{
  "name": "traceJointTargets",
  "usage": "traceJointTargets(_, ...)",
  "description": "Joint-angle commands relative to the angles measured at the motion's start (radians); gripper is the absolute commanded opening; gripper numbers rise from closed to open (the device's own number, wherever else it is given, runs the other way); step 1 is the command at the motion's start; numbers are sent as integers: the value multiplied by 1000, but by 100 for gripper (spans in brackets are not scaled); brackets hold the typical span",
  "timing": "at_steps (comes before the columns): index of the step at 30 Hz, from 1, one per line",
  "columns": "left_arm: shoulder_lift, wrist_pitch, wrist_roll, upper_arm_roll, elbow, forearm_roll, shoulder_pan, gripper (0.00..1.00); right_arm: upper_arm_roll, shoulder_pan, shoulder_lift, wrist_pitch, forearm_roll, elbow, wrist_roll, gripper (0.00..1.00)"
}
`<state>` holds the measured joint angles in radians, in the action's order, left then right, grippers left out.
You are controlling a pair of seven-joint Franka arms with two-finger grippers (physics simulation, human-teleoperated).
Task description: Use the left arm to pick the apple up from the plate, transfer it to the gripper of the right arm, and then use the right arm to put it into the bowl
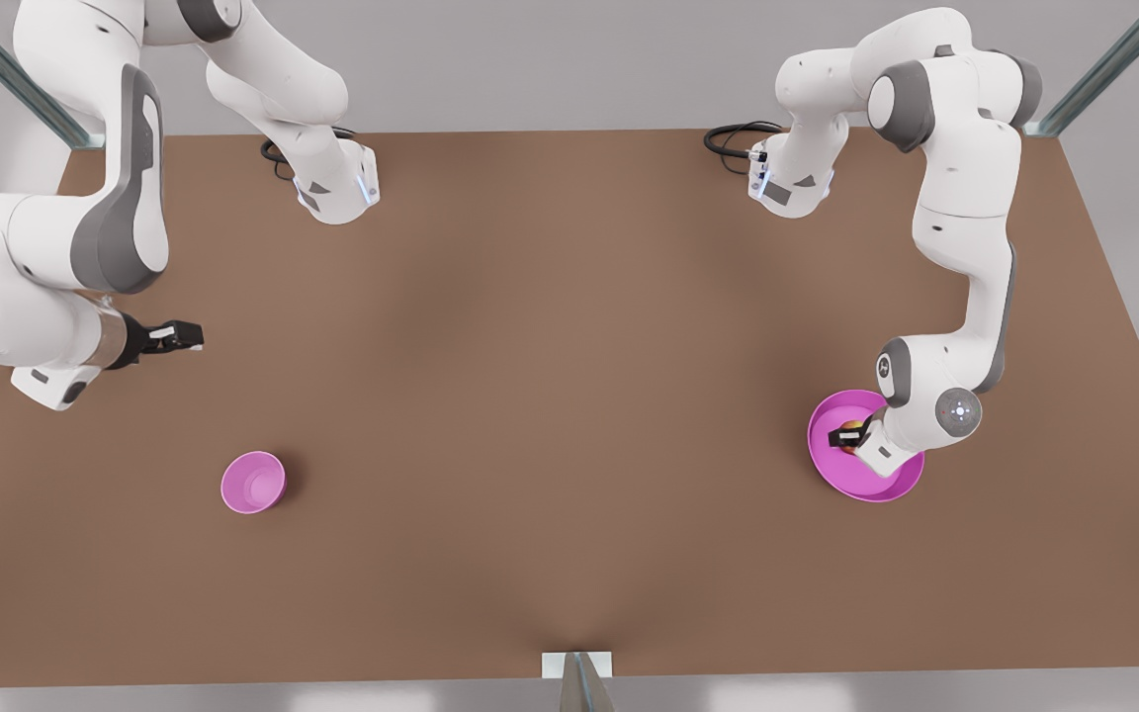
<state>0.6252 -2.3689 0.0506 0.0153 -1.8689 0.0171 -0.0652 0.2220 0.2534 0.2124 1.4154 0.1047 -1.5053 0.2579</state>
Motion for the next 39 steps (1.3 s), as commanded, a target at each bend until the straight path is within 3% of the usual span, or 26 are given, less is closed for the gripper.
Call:
traceJointTargets(1,-1,0,-5,0,0,3,1,72,0,0,-1,-1,3,0,1,100)
traceJointTargets(8,-10,31,-3,0,-1,4,4,68,2,-2,-1,-3,4,0,1,100)
traceJointTargets(11,-81,149,-37,-1,-1,20,4,68,2,-2,-1,-3,6,0,1,100)
traceJointTargets(15,-116,184,-46,-1,22,299,21,68,2,-5,54,46,72,19,0,100)
traceJointTargets(17,-153,195,-123,0,33,340,62,68,2,-6,133,80,66,94,0,100)
traceJointTargets(19,-165,334,-124,3,123,398,79,68,5,-23,229,111,61,192,-2,100)
traceJointTargets(21,-90,554,-135,23,315,501,81,67,26,-86,321,207,52,237,-5,100)
traceJointTargets(24,-18,625,-140,150,413,672,81,66,26,-57,393,384,-241,218,41,100)
traceJointTargets(25,22,625,-140,204,462,748,81,66,43,-57,438,439,-342,211,99,100)
traceJointTargets(27,126,625,-140,301,565,823,81,66,169,-59,515,445,-471,230,113,100)
traceJointTargets(29,313,611,-132,446,761,860,82,66,298,-59,633,502,-591,327,247,100)
traceJointTargets(32,409,445,-124,509,855,862,157,66,462,-59,781,735,-593,367,451,100)
traceJointTargets(39,429,392,-20,546,853,877,160,67,611,-37,861,858,-629,321,681,100)
